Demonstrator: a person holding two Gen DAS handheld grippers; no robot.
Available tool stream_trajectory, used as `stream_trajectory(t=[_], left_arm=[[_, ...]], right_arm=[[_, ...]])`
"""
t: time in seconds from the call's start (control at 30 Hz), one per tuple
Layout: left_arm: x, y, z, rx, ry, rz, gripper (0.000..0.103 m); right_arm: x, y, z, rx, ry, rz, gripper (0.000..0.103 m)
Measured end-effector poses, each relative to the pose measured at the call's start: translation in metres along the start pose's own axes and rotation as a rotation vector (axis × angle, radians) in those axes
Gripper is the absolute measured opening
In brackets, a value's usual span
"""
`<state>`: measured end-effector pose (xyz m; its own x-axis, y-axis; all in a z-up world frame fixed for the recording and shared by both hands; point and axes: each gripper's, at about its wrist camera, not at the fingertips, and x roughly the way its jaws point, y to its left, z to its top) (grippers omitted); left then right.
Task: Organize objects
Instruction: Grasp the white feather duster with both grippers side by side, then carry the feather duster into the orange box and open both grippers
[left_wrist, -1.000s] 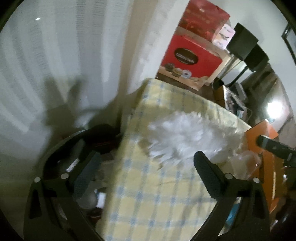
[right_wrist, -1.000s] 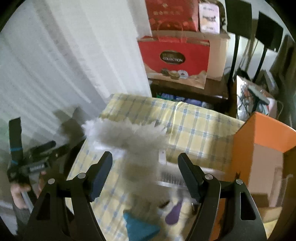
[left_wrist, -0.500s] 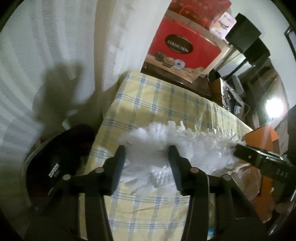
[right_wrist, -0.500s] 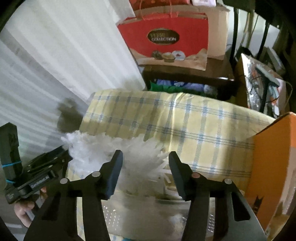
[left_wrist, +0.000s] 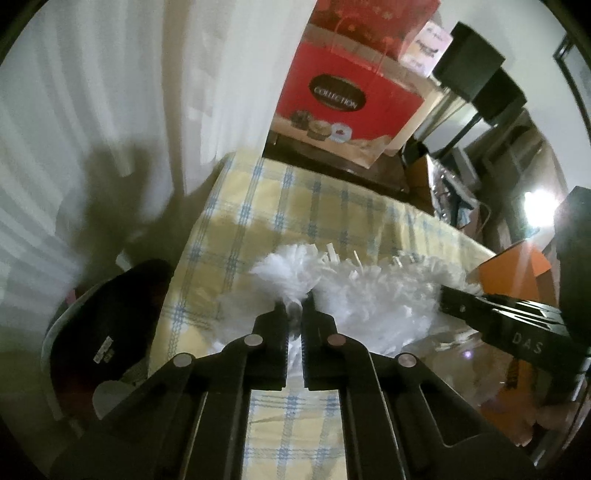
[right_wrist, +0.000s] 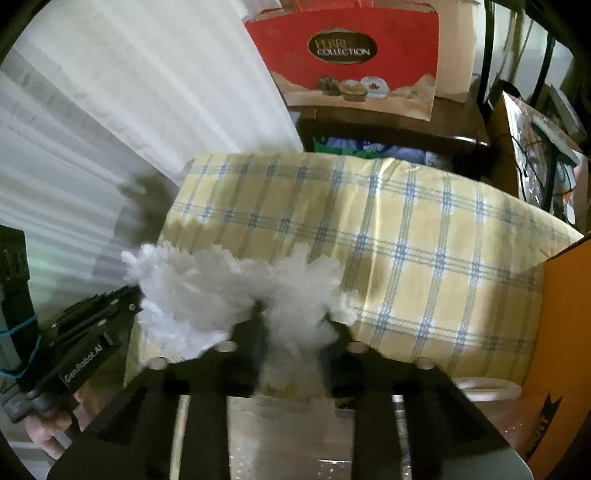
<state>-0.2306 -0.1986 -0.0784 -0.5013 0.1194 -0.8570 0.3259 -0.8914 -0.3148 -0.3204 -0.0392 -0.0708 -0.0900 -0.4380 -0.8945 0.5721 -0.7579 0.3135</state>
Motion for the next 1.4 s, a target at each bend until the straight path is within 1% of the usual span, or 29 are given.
stream_trajectory(t=[0.07, 0.17, 0.33, 0.53, 0.63, 0.73, 0.87, 1.07, 1.17, 1.27, 1.4], left_arm=[[-0.009, 0.0, 0.002, -0.008, -0.019, -0.016, 0.004], [-0.03, -0.002, 0.005, -0.018, -0.06, -0.042, 0.004], [-0.075, -0.007, 0.015, -0.026, -0.142, -0.084, 0.004], [-0.127, -0.02, 0.022, -0.016, -0.23, -0.134, 0.004], [-0.147, -0.029, 0.023, 0.0, -0.257, -0.157, 0.004], [-0.163, -0.04, 0.02, 0.019, -0.264, -0.185, 0.004], [-0.179, -0.064, 0.012, 0.055, -0.27, -0.227, 0.004], [-0.187, -0.107, -0.007, 0.105, -0.273, -0.292, 0.004], [-0.187, -0.132, -0.017, 0.136, -0.259, -0.336, 0.004], [-0.181, -0.16, -0.029, 0.166, -0.23, -0.382, 0.004], [-0.167, -0.192, -0.042, 0.205, -0.186, -0.415, 0.004]], right_arm=[[-0.007, 0.0, 0.001, 0.001, -0.019, 0.011, 0.01], [-0.02, 0.003, 0.004, -0.008, -0.049, 0.019, 0.009], [-0.051, 0.012, 0.009, -0.019, -0.115, 0.051, 0.008], [-0.099, 0.025, 0.014, -0.04, -0.191, 0.086, 0.008], [-0.124, 0.032, 0.014, -0.055, -0.229, 0.089, 0.008], [-0.148, 0.036, 0.013, -0.065, -0.263, 0.087, 0.008], [-0.177, 0.032, 0.006, -0.065, -0.301, 0.083, 0.008], [-0.21, 0.018, -0.014, -0.073, -0.328, 0.013, 0.007], [-0.225, 0.001, -0.027, -0.053, -0.345, -0.01, 0.007], [-0.243, -0.024, -0.037, -0.013, -0.367, -0.02, 0.007], [-0.255, -0.057, -0.048, 0.035, -0.375, -0.029, 0.007]])
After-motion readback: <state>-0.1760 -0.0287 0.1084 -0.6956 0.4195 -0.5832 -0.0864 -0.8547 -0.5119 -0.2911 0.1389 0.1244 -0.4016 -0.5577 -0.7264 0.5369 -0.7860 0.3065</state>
